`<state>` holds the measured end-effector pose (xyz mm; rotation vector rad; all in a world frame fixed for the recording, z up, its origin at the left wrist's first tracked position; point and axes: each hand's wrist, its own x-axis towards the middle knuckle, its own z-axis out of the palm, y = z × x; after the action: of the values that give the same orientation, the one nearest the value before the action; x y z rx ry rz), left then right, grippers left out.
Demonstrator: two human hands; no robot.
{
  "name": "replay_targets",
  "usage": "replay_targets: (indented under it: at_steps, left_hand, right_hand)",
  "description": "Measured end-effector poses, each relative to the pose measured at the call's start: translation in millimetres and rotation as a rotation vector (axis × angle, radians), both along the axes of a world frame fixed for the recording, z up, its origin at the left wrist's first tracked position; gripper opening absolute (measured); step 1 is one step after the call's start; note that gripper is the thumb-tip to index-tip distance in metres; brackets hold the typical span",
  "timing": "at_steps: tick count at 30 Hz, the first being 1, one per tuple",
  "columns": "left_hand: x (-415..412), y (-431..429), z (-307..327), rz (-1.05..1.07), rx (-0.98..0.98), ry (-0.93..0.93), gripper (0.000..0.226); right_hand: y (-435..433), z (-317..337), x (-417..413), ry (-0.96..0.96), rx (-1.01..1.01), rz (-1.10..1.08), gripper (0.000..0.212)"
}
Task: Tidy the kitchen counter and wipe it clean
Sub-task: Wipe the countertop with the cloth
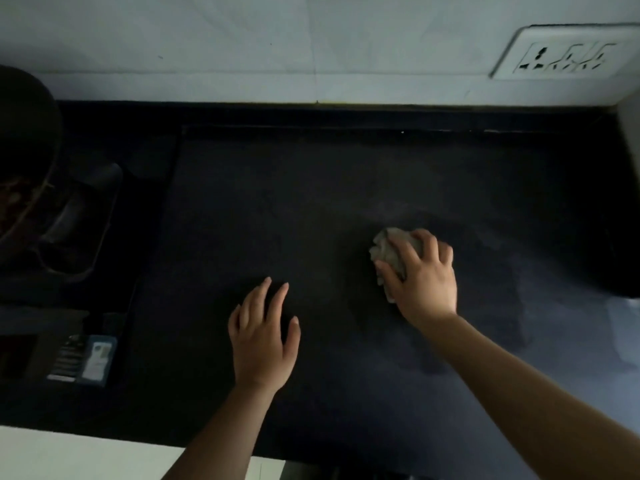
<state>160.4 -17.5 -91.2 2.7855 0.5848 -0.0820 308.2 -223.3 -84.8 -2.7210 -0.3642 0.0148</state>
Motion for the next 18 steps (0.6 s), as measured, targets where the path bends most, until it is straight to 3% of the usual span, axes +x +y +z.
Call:
replay_targets:
  at_steps: [3,9,14,18]
  left_hand:
    - [2.0,0.5,-0.1,-0.003,0.005,0.012,0.053]
    - [1.5,-0.2,0.7,-0.004,0.002,0.024,0.054]
    - [-0.5,0.1,2.3,-0.015,-0.013,0.003,0.054]
    - [0.0,-0.5,0.7,-0.034,0.017,0.021,0.054]
  right_hand:
    - [49.5,1.1,7.8,0.001,-0.007,-0.071,0.046]
    - [53.7,3.7,-56.4,0.034,-0.015,0.222,0.049]
    - [-8.5,2.7,-70.8,-0.005,-0.012,0.077,0.049]
    - [6.0,6.0,-30.7,0.036,-0.041,-0.105,0.050]
